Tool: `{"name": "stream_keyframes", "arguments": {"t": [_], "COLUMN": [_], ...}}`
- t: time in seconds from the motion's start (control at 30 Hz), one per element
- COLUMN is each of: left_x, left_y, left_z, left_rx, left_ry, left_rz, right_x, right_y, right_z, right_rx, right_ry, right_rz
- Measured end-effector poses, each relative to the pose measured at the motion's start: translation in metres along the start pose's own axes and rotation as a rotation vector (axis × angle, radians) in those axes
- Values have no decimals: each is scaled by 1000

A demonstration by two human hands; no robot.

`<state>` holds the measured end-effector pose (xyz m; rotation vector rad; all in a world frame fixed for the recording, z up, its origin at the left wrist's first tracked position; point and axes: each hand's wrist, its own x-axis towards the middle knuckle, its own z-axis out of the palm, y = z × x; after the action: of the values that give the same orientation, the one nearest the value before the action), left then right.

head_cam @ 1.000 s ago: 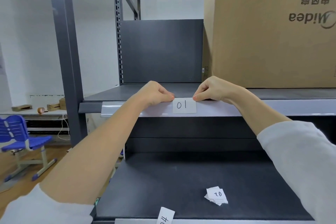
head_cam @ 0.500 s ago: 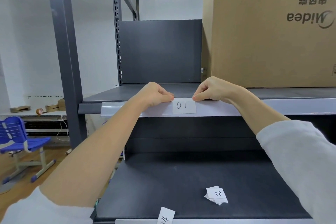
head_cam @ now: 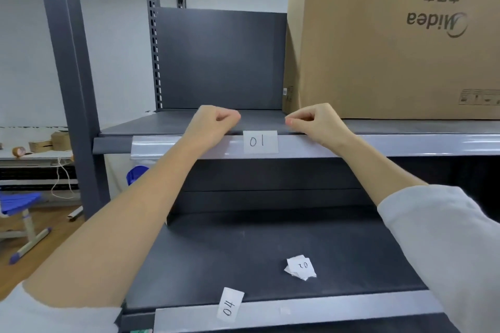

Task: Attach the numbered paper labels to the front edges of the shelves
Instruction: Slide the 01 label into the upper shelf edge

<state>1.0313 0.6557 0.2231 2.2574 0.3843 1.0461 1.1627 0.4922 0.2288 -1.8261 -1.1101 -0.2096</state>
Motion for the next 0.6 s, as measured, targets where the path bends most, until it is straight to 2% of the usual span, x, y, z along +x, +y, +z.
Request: {"name": "stream_keyframes", "arguments": {"t": [0.13,0.2,0.3,0.33,0.5,0.6], "left_x": [-36,-63,-110,-126,-205,-229], "left_y": [-1,5,11,8,-10,-17], "left_z": [3,8,30,43,101,117], "left_rx": [0,35,-1,-21,1,12], "left_ry": [139,168,268,267,54,11], "left_rz": [69,81,1,-33,-271,-345], "right_x": [-29,-49,-90,-106,-177,-194], "right_y": [8,12,35,47,93,107], "right_z": [-7,-12,-11,-10,-23,-32], "right_rx": [100,123,166,170,73,70], "right_ry": [216,201,116,90,-122,-128], "right_rz": [-100,-97,-15,17,211,262]}}
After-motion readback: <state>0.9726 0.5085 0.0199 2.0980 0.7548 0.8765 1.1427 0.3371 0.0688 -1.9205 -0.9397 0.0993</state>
